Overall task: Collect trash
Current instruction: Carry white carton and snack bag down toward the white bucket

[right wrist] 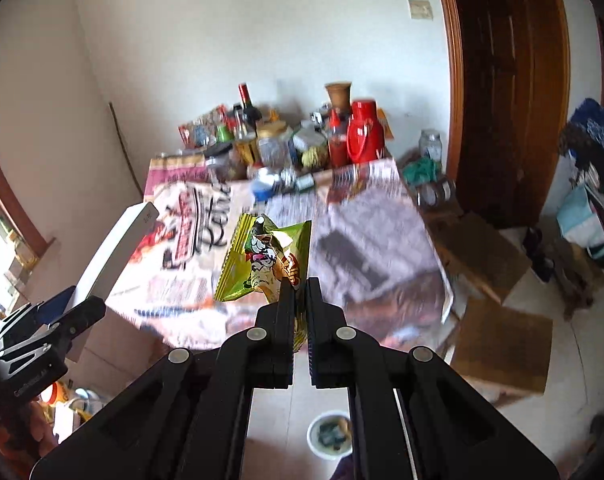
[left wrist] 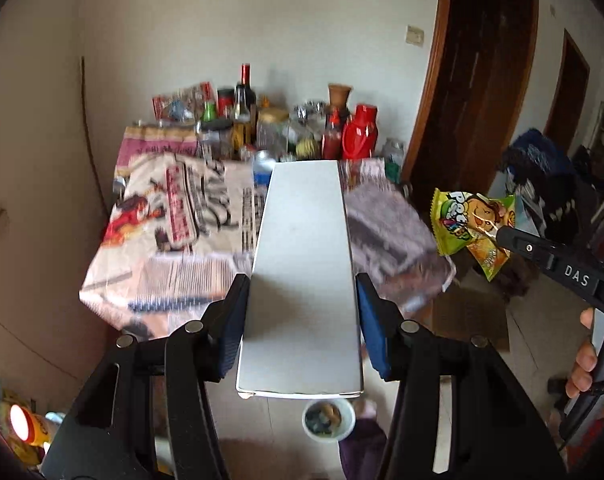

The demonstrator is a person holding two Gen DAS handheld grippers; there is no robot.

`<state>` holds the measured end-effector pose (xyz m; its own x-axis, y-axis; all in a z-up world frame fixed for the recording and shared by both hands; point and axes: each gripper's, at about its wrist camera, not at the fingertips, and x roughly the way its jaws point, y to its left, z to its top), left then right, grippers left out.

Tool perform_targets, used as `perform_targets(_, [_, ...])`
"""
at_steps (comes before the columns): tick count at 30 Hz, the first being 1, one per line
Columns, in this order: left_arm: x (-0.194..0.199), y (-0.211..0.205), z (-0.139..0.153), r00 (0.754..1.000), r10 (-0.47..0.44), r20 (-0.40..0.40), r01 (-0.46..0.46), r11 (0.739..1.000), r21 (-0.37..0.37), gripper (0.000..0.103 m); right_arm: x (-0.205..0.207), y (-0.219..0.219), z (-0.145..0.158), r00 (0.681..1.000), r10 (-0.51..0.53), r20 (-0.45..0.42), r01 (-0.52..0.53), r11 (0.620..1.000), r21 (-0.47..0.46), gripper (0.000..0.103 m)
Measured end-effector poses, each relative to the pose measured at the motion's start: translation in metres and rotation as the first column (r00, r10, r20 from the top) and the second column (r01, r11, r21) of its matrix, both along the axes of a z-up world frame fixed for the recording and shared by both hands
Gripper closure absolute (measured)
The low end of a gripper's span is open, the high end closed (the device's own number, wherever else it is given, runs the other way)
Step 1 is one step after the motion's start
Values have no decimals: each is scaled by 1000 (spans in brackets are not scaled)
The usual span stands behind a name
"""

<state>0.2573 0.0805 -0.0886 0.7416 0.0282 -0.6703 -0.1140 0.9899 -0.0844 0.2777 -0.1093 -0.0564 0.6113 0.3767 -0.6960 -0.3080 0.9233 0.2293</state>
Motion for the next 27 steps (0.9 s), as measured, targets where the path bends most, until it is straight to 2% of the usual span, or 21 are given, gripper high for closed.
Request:
perform_targets(4, [-16, 7, -23, 997, -16, -82, 12, 999, -42, 52, -15, 3, -20, 997, -3, -79, 2, 1000, -21, 98])
perform_targets(7, [-27, 6, -35, 994, -24, -110, 18, 998, -56, 52, -28, 7, -36, 992, 3, -123, -9, 999, -53, 98])
perform_targets(13, [-31, -6, -81, 977, -24, -211, 7, 997, -83, 52, -31, 3, -86, 970, 22, -244, -44, 995, -86, 98])
perform_targets(21, [-16, -32, -169, 935, -9, -355, -23, 996, -85, 52, -24, -11, -173, 925, 65, -374, -117, 986, -118, 98])
perform_targets(27, [-2, -55, -260, 886, -21, -463, -35, 993, -112, 51, -9, -20, -255, 885, 91, -457, -171, 976, -138, 98])
